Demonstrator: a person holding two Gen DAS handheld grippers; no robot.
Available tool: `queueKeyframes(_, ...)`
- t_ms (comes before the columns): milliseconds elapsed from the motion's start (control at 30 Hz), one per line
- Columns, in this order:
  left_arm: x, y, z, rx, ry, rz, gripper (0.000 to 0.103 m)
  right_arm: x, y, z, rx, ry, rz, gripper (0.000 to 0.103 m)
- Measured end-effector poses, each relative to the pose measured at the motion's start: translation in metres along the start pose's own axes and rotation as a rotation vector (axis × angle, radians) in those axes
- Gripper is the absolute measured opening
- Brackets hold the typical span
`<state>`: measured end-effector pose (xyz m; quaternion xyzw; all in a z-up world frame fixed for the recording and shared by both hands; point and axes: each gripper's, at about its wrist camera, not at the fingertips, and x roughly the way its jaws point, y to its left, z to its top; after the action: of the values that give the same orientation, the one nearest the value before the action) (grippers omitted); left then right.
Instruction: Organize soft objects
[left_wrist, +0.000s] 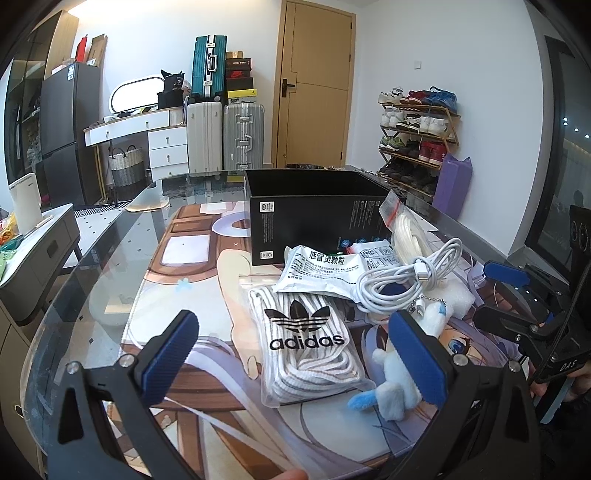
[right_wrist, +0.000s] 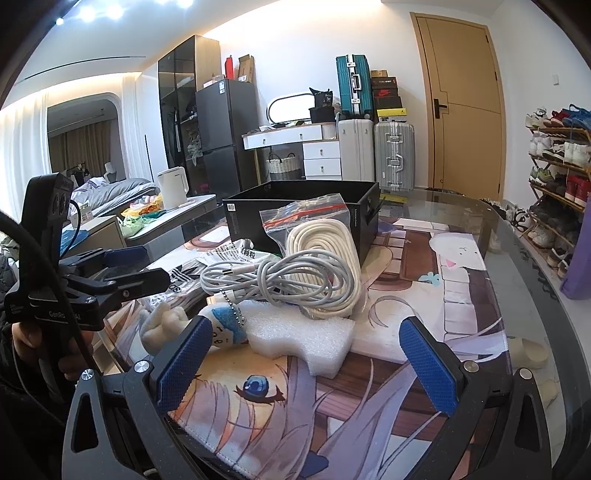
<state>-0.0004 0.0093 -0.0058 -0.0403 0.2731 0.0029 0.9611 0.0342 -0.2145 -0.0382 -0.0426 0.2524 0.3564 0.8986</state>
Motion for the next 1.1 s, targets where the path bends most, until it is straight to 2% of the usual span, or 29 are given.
queueKeyframes(1100,0.003,0.001,-0.003,0.014,0.006,0.015,0.103,0.016,0.001,0.001,0.001,0.091,-0.073,0.102)
